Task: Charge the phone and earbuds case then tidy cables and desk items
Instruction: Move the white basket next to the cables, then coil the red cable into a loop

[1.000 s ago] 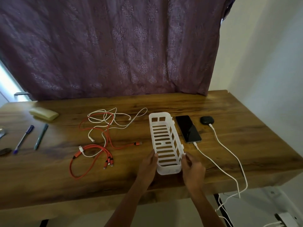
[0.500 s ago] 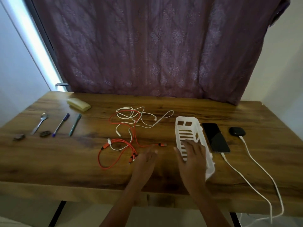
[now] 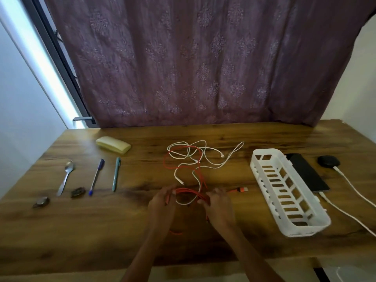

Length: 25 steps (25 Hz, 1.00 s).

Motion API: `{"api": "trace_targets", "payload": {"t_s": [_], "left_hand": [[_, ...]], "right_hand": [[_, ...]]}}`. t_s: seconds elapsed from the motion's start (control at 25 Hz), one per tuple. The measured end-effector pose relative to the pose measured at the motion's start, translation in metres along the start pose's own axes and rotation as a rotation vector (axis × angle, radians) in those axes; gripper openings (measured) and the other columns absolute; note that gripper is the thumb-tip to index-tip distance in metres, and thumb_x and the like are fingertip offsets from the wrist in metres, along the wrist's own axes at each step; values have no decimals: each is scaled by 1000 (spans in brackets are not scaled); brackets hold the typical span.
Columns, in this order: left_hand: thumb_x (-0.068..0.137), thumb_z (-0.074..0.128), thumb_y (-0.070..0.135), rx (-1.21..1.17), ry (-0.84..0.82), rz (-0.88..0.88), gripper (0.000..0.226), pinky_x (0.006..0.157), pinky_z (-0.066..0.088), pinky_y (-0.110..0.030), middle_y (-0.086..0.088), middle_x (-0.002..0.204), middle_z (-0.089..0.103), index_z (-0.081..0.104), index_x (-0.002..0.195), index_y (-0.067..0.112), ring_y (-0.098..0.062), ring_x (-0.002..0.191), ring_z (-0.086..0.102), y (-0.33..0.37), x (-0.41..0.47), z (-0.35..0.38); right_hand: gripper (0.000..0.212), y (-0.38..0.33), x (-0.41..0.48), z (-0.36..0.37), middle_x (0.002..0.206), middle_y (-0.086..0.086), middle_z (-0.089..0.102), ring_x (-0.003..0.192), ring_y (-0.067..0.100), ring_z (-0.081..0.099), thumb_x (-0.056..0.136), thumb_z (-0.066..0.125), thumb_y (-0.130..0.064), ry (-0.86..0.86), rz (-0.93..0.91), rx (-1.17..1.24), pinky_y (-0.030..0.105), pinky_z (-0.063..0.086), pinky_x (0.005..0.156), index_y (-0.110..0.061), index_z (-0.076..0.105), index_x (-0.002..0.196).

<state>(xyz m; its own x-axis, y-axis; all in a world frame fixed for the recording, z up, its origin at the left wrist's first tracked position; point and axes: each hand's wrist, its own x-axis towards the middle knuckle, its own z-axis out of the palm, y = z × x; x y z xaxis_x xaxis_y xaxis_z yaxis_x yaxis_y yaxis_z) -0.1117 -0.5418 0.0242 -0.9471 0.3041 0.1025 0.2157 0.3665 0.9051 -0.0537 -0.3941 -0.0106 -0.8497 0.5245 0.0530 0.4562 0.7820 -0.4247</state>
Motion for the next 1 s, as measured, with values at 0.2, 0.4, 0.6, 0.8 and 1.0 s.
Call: {"api": "trace_targets", "payload": {"t_s": [0.2, 0.4, 0.6, 0.8, 1.0], "left_hand": [[89, 55, 12, 15, -42, -24, 21, 64, 36, 3, 16, 80, 60, 67, 106, 15, 9, 72, 49, -4, 13, -11], [90, 54, 13, 19, -140, 39, 21, 70, 41, -5, 0, 93, 69, 66, 107, 12, -5, 79, 58, 6, 28, -17], [91, 52, 16, -15, -344, 285, 29, 84, 48, -19, 9, 107, 65, 58, 119, 20, 0, 95, 61, 59, 56, -30], [94, 46, 11, -247, -568, 282, 21, 68, 50, -19, -4, 81, 69, 65, 102, 6, -7, 72, 65, 126, 68, -36], [94, 43, 6, -788, -460, 12, 19, 83, 54, -27, -11, 93, 69, 57, 106, 1, -15, 83, 69, 173, 71, -21]], "right_hand": [[25, -10, -4, 8, 117, 3, 56, 112, 18, 48, 91, 51, -31, 76, 104, -56, 28, 41, 92, -19, 63, 109], [21, -30, -1, -17, 101, -2, 67, 90, 14, 62, 91, 54, -29, 103, 183, 224, 25, 49, 75, -21, 64, 107], [18, -57, 8, -88, 83, 0, 74, 80, 13, 70, 73, 74, -5, 83, -15, 928, 26, 55, 74, -11, 72, 90], [42, -72, 28, -159, 74, -4, 72, 71, 5, 67, 62, 79, 2, 305, -60, 1173, 16, 53, 67, -13, 62, 98], [41, -82, 20, -163, 99, -2, 64, 85, 6, 61, 75, 73, -25, 534, 170, 1247, 18, 48, 67, -18, 54, 110]]}}
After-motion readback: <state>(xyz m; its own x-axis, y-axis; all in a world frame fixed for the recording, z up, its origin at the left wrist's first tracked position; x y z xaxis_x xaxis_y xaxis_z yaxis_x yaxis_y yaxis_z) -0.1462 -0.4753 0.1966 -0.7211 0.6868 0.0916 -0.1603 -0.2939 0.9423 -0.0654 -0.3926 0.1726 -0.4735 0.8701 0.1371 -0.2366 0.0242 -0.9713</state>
